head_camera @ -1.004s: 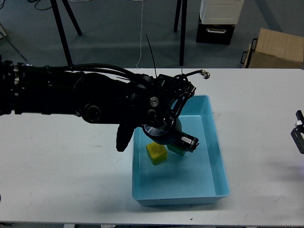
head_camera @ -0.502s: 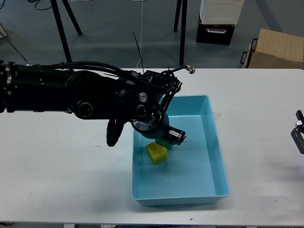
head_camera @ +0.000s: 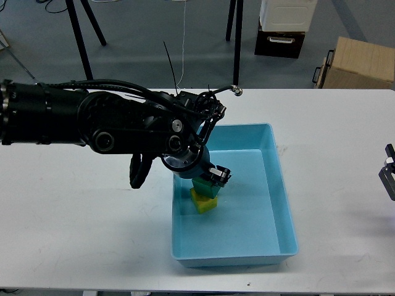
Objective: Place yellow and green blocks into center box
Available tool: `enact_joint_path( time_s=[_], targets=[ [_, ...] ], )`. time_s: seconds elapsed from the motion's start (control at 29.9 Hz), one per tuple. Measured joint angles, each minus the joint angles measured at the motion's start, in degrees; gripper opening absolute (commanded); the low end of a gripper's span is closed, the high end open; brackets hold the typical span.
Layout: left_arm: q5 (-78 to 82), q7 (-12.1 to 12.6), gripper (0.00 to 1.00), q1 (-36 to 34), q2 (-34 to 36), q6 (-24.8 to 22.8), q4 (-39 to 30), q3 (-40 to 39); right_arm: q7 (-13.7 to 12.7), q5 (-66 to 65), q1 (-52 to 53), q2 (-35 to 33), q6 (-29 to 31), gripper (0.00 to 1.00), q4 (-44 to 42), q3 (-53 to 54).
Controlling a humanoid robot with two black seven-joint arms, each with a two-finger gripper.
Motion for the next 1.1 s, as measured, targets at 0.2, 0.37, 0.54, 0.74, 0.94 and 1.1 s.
enact_joint_path(
  time_s=[0.2,0.37,0.54,0.74,0.94,1.1],
  targets=[
    [0.0,-0.26,0.95,-0.3,1.48,0.0,0.01,-0.12,0.0,0.01,-0.25,-0.17,0.0,1.0,0.21,0.15],
    [-0.73,-1.52,0.99,-2.96,5.44,0.0,0.18,-2.03,0.0,0.08,-0.32,-0.32,0.0,1.0,0.49,0.34],
    [-2.55,-3.96,0.99,-2.31,12.71,0.0,0.13,-10.2,0.0,0.08,-0.25,-0.42,0.0,1.0,0.94,0.36],
    [-3.02,-5.43,0.99,9.46,20.74,0.0,0.33,-29.44,0.0,-0.07,0.54,-0.82,-0.1,1.0,1.04,0.21],
    [-8.85,-5.27,0.99,22.15,21.72,0.0,2.03,-52.23,0.0,-0.09,1.4,-1.76,-0.1,1.0,1.04,0.18],
    [-13.75,-4.92,0.99,33.36,18.35,0.03,7.52,-77.07,0.19,0.31,1.6,-1.9,0.4,1.0,1.04,0.37]
  ],
)
